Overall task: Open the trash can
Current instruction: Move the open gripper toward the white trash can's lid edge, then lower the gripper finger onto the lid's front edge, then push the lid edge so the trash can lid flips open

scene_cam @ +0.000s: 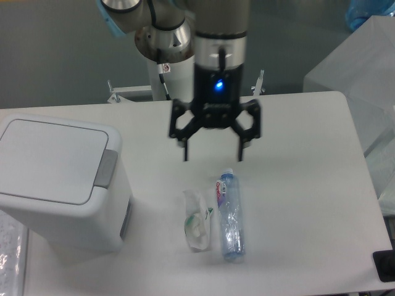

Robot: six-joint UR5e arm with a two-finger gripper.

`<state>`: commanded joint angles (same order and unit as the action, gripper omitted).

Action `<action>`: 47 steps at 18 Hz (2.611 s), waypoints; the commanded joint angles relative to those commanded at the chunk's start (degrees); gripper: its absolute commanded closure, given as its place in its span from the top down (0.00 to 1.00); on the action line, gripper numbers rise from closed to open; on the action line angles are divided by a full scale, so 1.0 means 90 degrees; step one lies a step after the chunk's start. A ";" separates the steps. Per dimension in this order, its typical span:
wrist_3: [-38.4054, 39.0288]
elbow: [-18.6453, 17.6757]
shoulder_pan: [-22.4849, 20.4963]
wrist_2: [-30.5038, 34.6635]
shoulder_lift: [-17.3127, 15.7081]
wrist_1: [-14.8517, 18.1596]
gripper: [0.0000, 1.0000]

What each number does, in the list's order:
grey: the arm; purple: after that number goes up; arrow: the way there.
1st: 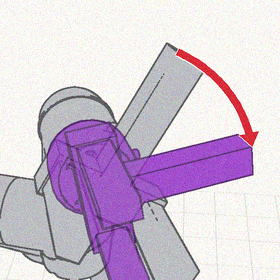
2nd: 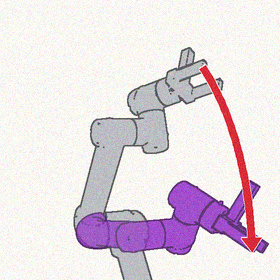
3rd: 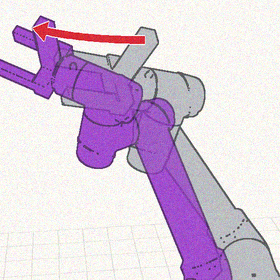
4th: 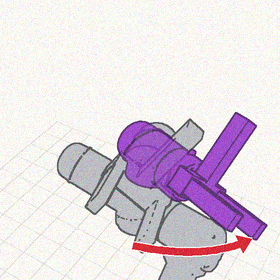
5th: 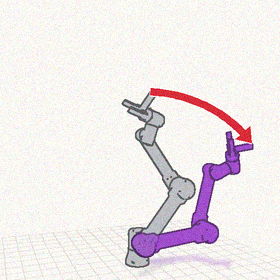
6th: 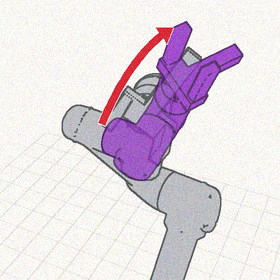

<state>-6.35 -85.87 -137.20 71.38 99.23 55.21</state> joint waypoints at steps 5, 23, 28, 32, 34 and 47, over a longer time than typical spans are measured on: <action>0.0441 -0.0020 0.0293 -0.0040 0.0068 -0.0040 1.00; 0.0579 -0.0469 0.0664 -0.0011 0.0010 -0.0060 1.00; 0.0578 -0.0479 0.0664 -0.0011 0.0010 -0.0060 1.00; 0.0579 -0.0479 0.0684 -0.0011 0.0010 -0.0060 1.00; 0.0578 -0.0479 0.0684 -0.0001 0.0020 -0.0060 1.00; 0.0569 -0.0489 0.0684 -0.0001 0.0039 -0.0060 1.00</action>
<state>-1.23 -90.26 -131.04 71.37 99.58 54.67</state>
